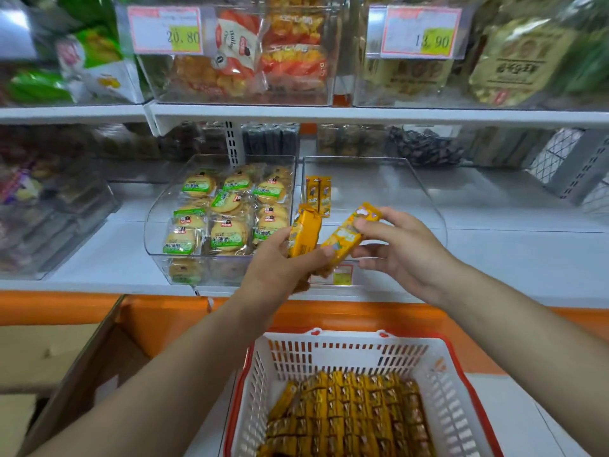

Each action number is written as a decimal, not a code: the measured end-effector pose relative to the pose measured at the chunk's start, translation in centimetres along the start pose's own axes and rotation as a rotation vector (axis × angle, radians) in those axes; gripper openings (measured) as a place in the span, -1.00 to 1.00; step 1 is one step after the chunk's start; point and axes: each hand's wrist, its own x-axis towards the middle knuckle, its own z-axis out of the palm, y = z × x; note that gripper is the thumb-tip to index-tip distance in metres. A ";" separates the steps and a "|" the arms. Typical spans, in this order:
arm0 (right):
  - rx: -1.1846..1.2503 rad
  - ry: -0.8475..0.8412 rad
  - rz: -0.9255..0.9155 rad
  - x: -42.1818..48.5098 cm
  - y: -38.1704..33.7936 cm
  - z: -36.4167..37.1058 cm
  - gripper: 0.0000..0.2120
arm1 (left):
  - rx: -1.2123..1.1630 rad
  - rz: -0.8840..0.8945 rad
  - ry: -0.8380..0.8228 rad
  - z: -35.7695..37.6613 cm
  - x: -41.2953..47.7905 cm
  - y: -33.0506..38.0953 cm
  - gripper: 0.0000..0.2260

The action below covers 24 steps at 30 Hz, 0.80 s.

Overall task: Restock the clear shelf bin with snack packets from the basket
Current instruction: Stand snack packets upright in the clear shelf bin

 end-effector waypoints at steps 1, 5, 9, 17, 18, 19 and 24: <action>0.057 0.020 0.003 0.1 -0.1 -0.2 -0.80 | -0.022 -0.016 0.015 -0.2 0.1 -0.1 -0.78; 0.148 -0.001 0.015 0.1 0.4 -0.3 -0.76 | -0.129 -0.069 0.084 -0.5 0.5 0.0 -0.81; 0.014 -0.156 0.044 -0.2 1.3 0.4 -0.82 | -0.173 -0.046 0.136 -0.4 0.5 0.2 -0.86; -0.267 -0.190 -0.042 0.7 2.5 0.5 -0.65 | -0.058 -0.026 0.107 -0.2 0.7 0.5 -0.92; -0.266 -0.169 -0.075 1.0 2.4 0.2 -0.62 | -0.032 -0.024 0.112 -0.5 0.9 0.6 -0.92; -0.266 -0.136 -0.111 1.2 2.3 -0.2 -0.62 | -0.003 -0.024 0.114 -0.8 1.0 0.7 -0.93; -0.349 0.100 -0.185 3.5 1.5 -2.4 -0.70 | 0.055 -0.015 0.108 -2.5 1.5 0.9 -0.87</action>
